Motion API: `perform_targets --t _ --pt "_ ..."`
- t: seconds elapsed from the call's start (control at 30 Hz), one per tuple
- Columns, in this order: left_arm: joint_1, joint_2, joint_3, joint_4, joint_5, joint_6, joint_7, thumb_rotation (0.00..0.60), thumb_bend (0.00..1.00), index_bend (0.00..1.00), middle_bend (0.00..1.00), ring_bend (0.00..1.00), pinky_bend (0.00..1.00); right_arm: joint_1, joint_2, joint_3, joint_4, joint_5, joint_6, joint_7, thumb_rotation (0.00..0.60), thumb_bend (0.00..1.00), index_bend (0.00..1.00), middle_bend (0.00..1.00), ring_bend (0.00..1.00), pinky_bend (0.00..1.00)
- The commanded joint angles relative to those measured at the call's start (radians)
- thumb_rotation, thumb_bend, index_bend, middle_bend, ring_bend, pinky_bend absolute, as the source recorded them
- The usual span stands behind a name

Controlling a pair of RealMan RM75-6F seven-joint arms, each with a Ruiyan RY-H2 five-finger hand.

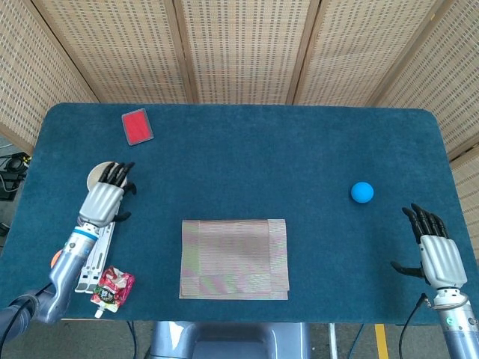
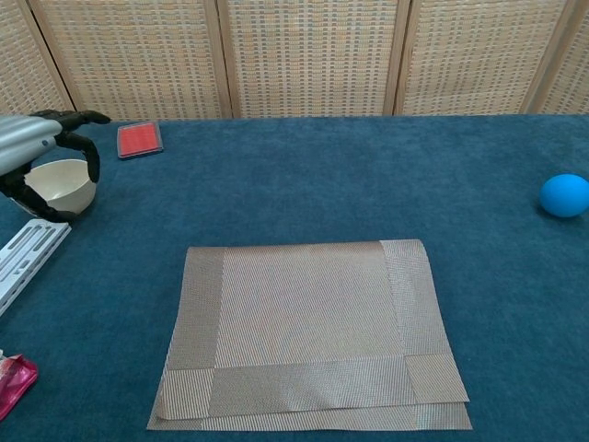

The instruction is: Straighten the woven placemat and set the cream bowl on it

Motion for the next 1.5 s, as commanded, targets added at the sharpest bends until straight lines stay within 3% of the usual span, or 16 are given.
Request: perform_targets --t 0.03,0.23,0.7,1.1,1.5 --pt "0.023 0.030 0.078 -0.133 0.112 0.056 0.040 0.600 0.26 0.52 0.00 0.00 0.00 0.000 0.001 0.001 -0.001 0.002 -0.001 0.001 0.600 0.11 0.06 0.00 0.00 0.00" --pt "0.039 0.036 0.144 -0.239 0.200 0.074 0.101 0.600 0.36 0.53 0.00 0.00 0.00 0.000 0.003 0.003 0.000 0.005 -0.001 0.003 0.600 0.11 0.06 0.00 0.00 0.00" --pt "0.079 0.062 0.261 -0.340 0.310 0.051 0.202 0.600 0.37 0.47 0.00 0.00 0.00 -0.003 0.008 0.001 -0.006 -0.001 0.005 0.008 0.600 0.11 0.06 0.00 0.00 0.00" --pt "0.097 0.038 0.281 -0.310 0.316 0.022 0.197 0.600 0.38 0.46 0.00 0.00 0.00 -0.003 0.008 0.000 -0.008 -0.003 0.003 0.011 0.600 0.11 0.06 0.00 0.00 0.00" --pt "0.104 -0.049 0.287 -0.259 0.324 -0.029 0.226 0.600 0.38 0.47 0.00 0.00 0.00 -0.004 0.014 0.003 -0.010 -0.001 0.004 0.021 0.600 0.11 0.06 0.00 0.00 0.00"
